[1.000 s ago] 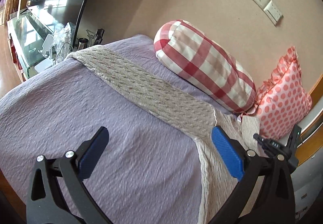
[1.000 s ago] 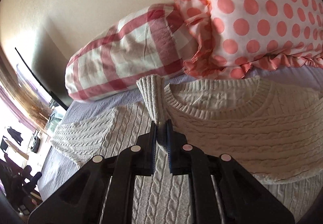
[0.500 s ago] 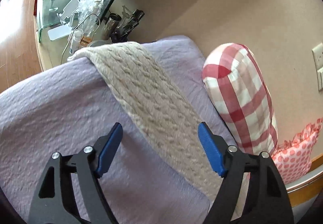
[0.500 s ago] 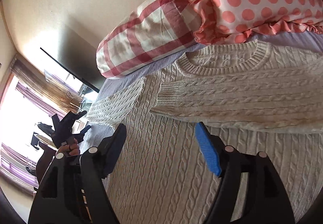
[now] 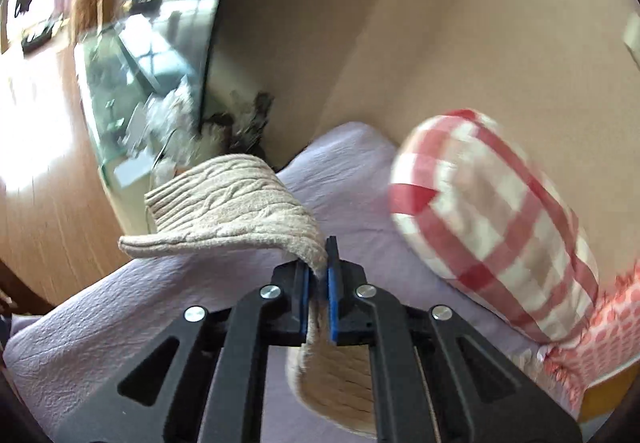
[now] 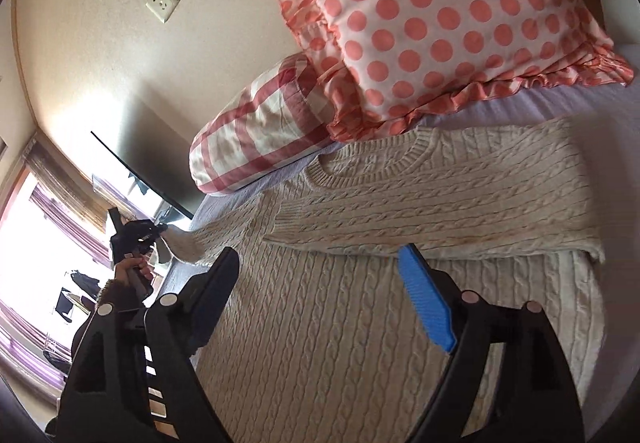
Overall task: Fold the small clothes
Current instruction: 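Grasp the other sleeve with the left tool and fold it across the body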
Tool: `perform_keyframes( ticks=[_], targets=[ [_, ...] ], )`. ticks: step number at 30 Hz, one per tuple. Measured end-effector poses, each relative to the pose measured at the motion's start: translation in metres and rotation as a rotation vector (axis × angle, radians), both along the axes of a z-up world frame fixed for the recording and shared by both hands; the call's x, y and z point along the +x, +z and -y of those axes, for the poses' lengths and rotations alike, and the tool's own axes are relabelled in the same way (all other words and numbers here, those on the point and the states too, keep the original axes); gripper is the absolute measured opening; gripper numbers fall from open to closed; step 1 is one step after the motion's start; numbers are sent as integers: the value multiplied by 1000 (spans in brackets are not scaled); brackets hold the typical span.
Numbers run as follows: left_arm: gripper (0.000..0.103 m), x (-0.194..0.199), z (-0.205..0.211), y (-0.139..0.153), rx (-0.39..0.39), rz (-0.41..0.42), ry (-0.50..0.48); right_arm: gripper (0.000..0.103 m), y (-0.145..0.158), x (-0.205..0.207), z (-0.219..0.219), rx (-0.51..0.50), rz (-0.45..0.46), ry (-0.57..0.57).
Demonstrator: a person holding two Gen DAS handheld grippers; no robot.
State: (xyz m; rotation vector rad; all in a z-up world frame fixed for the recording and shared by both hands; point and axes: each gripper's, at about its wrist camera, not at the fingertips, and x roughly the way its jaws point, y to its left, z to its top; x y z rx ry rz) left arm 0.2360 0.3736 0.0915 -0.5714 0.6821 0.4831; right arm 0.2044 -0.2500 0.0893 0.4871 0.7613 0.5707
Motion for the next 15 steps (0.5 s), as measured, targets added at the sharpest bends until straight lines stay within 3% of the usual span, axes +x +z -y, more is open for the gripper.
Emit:
perform_keyframes(
  ticks=[4,6,9,11,13,15],
  targets=[
    [7,34,151,53,141,96,-338,84,-6,2,34,38,-1,-71],
    [7,43,232,56,132,128,-518,84,-11,3,49,56,-12,-107],
    [12,51,358,29,59,117,-830,84,-23,5,72,104,-53,-166],
    [15,48,436,-6,63,27,-1023,84,-33,7,86,122,-86,-198],
    [15,32,483,-36,113,-54,-1151,84,-37,7,95,117,-98,-217],
    [16,9,496,-47,154,-74,-1216,84,-38,6,101,117,-101,-222]
  ],
)
